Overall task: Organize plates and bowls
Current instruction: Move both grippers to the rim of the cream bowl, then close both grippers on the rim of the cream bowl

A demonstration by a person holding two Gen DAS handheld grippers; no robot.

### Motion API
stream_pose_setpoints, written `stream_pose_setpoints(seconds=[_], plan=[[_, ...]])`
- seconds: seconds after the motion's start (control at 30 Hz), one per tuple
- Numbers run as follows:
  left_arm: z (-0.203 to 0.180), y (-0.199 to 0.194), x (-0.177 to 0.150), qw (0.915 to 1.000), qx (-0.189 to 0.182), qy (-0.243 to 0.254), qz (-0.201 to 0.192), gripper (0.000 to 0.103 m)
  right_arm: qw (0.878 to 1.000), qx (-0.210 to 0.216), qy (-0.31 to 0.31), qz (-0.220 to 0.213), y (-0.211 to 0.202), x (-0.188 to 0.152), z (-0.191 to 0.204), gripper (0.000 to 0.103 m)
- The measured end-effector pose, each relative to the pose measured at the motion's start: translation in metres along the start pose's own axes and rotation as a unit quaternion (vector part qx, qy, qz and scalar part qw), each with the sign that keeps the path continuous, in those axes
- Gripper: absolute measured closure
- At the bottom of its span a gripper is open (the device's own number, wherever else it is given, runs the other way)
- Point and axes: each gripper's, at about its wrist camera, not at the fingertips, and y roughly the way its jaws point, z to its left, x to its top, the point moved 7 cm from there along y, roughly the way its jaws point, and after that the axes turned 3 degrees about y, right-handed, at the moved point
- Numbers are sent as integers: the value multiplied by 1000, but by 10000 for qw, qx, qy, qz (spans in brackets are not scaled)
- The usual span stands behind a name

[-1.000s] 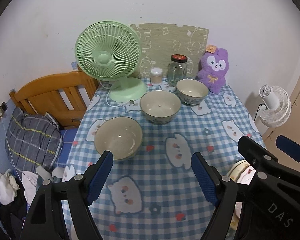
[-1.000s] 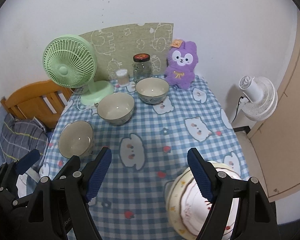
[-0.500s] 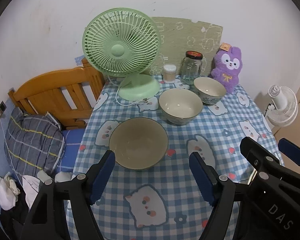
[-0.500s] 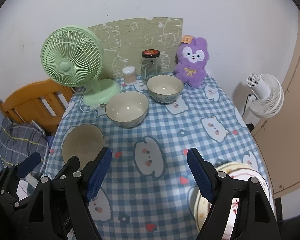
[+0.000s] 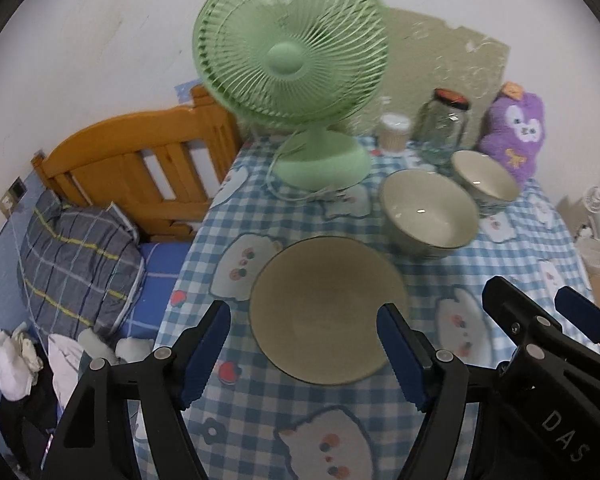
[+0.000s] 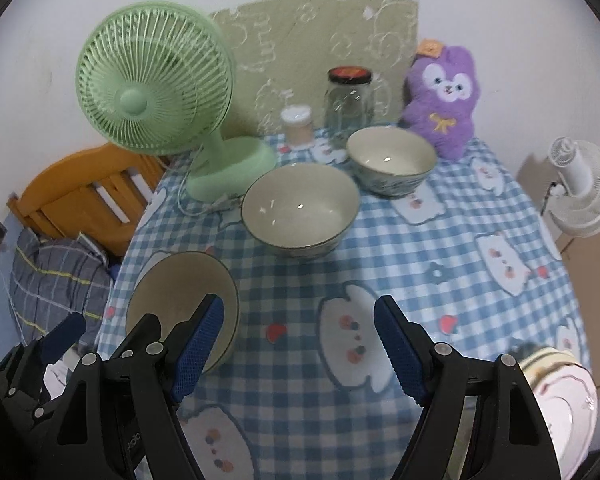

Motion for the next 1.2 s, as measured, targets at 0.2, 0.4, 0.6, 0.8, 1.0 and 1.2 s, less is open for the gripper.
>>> stream_pose_setpoints(seconds=[0.2, 0.4, 0.6, 0.8, 1.0, 1.2], plan=[[11, 29, -5, 9995, 233, -79, 195, 29, 9994, 76, -49, 321, 31, -4, 12, 33], [17, 48, -7, 9991, 307, -75, 274, 37, 9987, 93, -175, 473, 49, -6, 22, 41], [20, 62, -8, 9988, 326, -54, 362, 46, 9978, 90, -265, 603, 65, -8, 30, 49], [21, 75, -8, 9986, 292, -27, 438, 56, 9972, 72, -337, 659, 78, -8, 38, 62], [23, 85, -8, 9984, 261, -26, 509, 61, 9968, 42, -510, 615, 85, -8, 47, 79], [24, 91, -9, 9983, 189, -31, 554, 76, 9962, 136, -491, 709, 93, -9, 51, 85]])
